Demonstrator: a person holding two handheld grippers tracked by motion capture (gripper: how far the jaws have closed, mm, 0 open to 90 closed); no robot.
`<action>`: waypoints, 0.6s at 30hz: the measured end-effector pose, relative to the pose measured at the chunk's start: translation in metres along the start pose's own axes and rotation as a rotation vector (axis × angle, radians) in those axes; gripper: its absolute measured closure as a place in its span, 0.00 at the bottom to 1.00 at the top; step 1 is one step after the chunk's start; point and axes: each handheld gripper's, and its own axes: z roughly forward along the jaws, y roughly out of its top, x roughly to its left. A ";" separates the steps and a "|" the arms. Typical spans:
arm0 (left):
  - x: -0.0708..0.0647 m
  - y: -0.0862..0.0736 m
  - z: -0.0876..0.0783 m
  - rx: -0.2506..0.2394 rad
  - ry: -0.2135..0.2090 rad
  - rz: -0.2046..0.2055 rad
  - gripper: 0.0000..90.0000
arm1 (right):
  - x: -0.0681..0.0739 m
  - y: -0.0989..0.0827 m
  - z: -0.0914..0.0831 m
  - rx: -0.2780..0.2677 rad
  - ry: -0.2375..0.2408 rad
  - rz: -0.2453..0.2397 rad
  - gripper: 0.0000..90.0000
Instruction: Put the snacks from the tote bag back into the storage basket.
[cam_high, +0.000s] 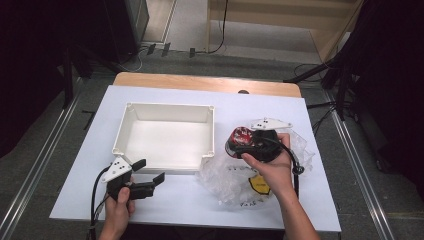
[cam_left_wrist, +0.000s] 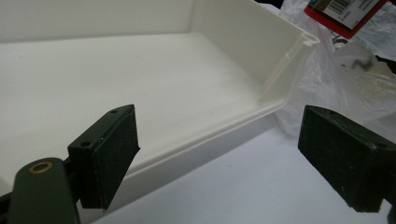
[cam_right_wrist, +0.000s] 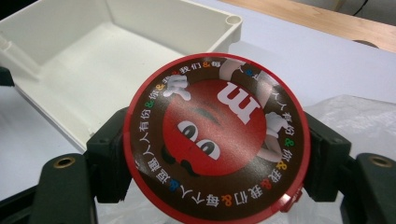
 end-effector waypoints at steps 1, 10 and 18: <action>0.003 0.000 -0.003 -0.008 0.013 -0.003 0.14 | 0.002 0.001 0.001 0.001 0.004 -0.004 0.29; 0.012 0.000 -0.021 -0.027 0.045 0.075 0.15 | 0.005 0.003 0.003 0.008 0.003 -0.012 0.29; 0.022 0.007 -0.043 -0.088 0.032 0.047 0.15 | 0.008 0.008 0.005 0.008 0.004 -0.026 0.29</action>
